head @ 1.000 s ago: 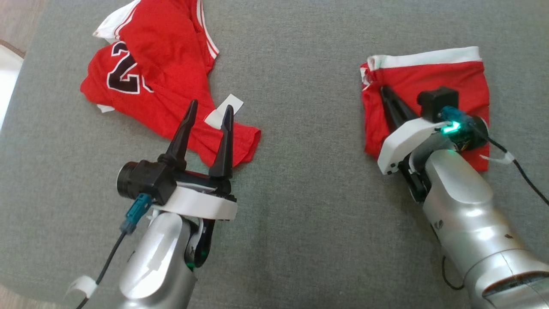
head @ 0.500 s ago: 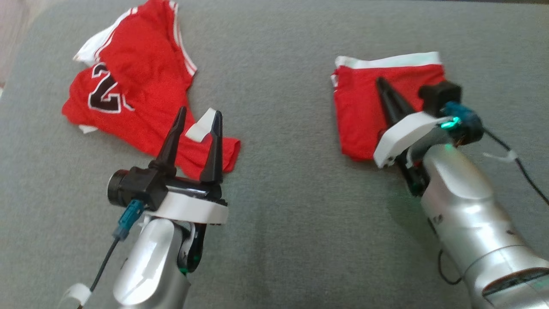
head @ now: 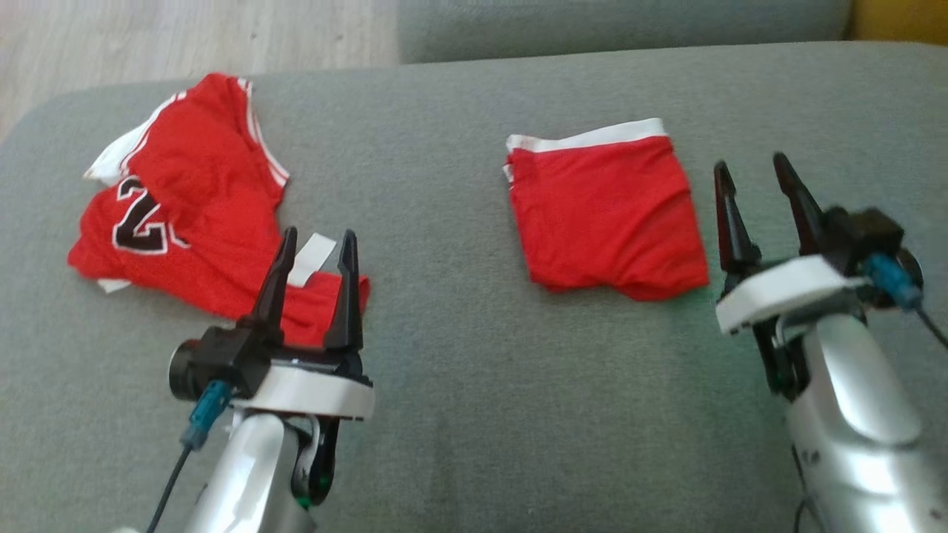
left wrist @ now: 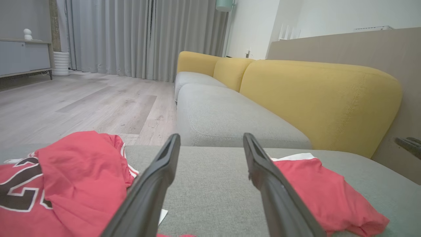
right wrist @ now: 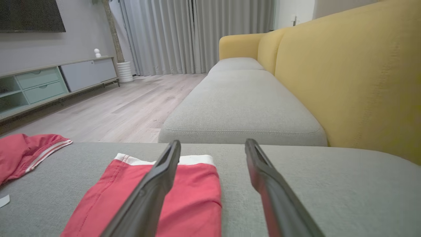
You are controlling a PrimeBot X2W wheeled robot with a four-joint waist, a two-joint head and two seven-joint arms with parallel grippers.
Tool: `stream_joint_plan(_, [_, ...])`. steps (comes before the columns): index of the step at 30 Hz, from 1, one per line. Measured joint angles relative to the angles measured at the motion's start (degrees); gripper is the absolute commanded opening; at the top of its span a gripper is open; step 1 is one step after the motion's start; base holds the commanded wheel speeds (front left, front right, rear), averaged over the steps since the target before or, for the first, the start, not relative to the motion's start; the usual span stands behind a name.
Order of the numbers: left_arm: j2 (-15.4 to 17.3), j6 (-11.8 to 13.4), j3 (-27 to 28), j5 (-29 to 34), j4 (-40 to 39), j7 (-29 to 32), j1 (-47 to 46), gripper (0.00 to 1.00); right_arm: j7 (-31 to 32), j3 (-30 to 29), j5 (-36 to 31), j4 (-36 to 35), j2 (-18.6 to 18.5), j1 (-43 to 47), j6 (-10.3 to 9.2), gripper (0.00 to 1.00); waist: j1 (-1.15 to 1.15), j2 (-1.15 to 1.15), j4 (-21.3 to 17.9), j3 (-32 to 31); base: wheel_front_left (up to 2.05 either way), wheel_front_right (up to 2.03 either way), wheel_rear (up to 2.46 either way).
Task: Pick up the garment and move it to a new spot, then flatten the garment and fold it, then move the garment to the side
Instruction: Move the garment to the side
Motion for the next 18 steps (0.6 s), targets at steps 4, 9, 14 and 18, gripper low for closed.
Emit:
stream_joint_plan(4, [0.0,0.0,0.6,0.0,0.0,0.0,1.8,1.0,0.0,-2.7,-2.9,-5.7,1.7,5.7,0.0,1.0,0.0,0.0,-1.3,-1.0,0.0,0.0,0.0])
stream_joint_plan(9, [0.0,-0.4,1.1,0.0,0.0,0.0,3.3,1.0,0.0,-5.8,-3.5,-9.7,3.6,12.3,0.0,1.0,0.0,0.0,-2.2,-1.7,0.0,0.0,0.0])
stream_joint_plan(14, [0.0,-0.5,1.7,0.0,0.0,0.0,3.5,1.0,0.0,-6.0,-1.6,-11.2,3.7,14.2,0.0,1.0,0.0,0.0,-2.4,-1.6,0.0,0.0,0.0])
stream_joint_plan(18, [0.0,-0.5,1.7,0.0,0.0,0.0,3.5,1.0,0.0,-5.6,-1.7,-11.4,3.9,14.1,0.0,1.0,0.0,0.0,-2.2,-1.1,0.0,0.0,0.0])
